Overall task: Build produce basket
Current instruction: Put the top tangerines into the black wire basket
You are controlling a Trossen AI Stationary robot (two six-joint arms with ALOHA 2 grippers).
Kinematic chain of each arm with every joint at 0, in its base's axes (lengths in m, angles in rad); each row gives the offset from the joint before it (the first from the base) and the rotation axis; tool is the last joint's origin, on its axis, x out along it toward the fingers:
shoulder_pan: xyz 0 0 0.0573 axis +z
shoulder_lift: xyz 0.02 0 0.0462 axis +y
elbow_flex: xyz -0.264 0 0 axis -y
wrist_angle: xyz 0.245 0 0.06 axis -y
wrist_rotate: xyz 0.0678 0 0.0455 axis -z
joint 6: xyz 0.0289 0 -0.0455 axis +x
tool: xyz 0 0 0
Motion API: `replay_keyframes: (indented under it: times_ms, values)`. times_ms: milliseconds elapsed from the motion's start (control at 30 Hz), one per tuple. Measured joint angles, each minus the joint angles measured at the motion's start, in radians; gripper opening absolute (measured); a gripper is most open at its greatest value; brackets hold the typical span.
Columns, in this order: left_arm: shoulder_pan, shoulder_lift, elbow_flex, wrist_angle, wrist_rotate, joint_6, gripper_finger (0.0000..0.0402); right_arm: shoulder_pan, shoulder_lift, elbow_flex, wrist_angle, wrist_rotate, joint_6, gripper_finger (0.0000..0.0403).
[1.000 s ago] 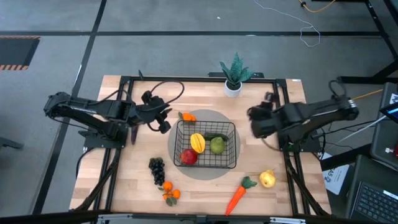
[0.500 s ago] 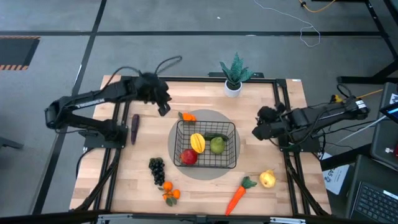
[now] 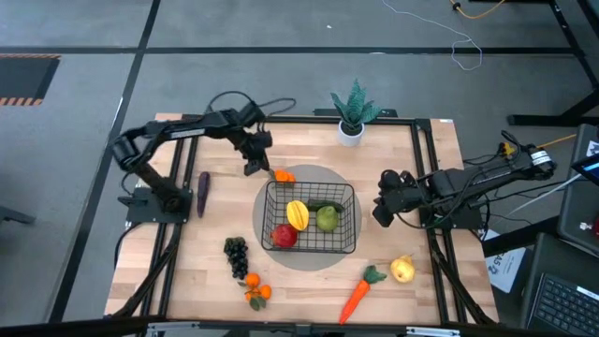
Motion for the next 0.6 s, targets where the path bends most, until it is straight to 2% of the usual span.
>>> replay_keyframes:
  times_ms: [133, 300, 600]
  values:
    - [-0.017, 0.065, -0.001, 0.009, -0.006, 0.030, 0.0073, 0.000, 0.000, 0.000, 0.001, -0.005, 0.000, 0.0145]
    - [-0.045, 0.098, -0.001, 0.038, -0.080, 0.052, 0.0073, 0.000, 0.000, 0.000, 0.001, -0.005, 0.000, 0.0145]
    - [-0.063, 0.098, 0.000, 0.072, -0.071, 0.049, 0.0073, 0.000, 0.000, 0.000, 0.000, -0.005, 0.000, 0.0145]
